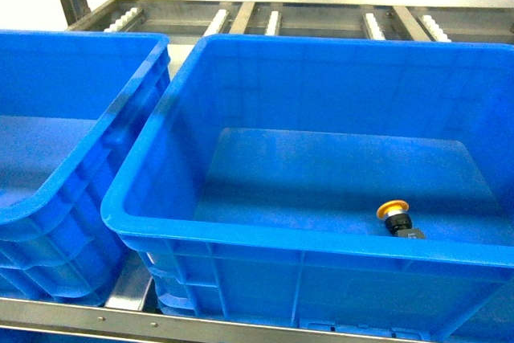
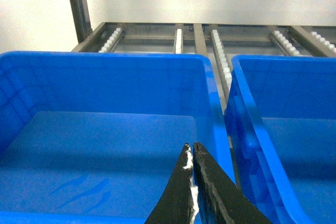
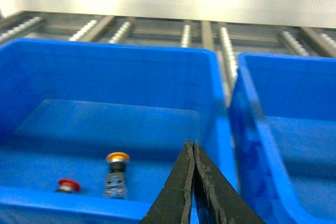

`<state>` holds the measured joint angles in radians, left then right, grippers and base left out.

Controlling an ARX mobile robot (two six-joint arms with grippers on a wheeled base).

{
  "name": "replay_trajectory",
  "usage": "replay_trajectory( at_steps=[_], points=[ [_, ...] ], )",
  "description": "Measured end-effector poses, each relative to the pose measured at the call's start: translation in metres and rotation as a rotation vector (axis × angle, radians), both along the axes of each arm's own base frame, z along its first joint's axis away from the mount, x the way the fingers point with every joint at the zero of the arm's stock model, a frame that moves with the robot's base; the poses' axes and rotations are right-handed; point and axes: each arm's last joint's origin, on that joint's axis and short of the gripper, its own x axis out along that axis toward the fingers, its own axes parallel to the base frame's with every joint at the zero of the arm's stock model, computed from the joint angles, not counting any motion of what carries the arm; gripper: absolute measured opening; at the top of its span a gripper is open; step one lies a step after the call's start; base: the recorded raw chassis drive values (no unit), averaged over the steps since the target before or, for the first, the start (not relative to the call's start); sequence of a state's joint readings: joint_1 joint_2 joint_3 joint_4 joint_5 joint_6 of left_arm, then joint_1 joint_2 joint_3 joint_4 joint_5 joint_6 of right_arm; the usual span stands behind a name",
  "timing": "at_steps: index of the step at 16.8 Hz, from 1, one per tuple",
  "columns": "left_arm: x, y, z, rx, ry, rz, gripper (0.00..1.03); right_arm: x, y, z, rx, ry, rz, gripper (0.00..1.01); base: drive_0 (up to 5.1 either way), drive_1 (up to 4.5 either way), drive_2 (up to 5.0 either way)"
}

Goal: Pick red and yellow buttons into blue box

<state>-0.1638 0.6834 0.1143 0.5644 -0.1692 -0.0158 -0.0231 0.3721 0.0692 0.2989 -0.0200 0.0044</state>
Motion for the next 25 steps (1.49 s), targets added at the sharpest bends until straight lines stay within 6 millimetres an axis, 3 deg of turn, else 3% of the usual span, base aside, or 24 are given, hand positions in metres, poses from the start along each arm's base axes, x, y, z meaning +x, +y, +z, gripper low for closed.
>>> replay_trajectory(
  at_steps=[6, 13, 14, 25],
  points=[
    [-0.019, 0.021, -0.013, 0.001, 0.003, 0.020, 0.02, -0.009, 0.002, -0.010, -0.004, -0.030, 0.003, 0.02, 0.0, 0.00, 0.0],
    [-0.032, 0.019, -0.017, 0.002, -0.021, -0.008, 0.02, -0.024, 0.002, -0.019, -0.004, 0.024, 0.004, 0.02, 0.0, 0.00, 0.0],
    [-0.033, 0.019, -0.017, 0.002, -0.017, -0.008, 0.02, -0.025, 0.002, -0.014, -0.005, -0.029, 0.004, 0.02, 0.0, 0.00, 0.0],
    [-0.052, 0.019, -0.021, 0.004, 0.000, -0.008, 0.02, -0.025, 0.002, -0.017, -0.005, -0.006, 0.006, 0.02, 0.0, 0.00, 0.0]
  ],
)
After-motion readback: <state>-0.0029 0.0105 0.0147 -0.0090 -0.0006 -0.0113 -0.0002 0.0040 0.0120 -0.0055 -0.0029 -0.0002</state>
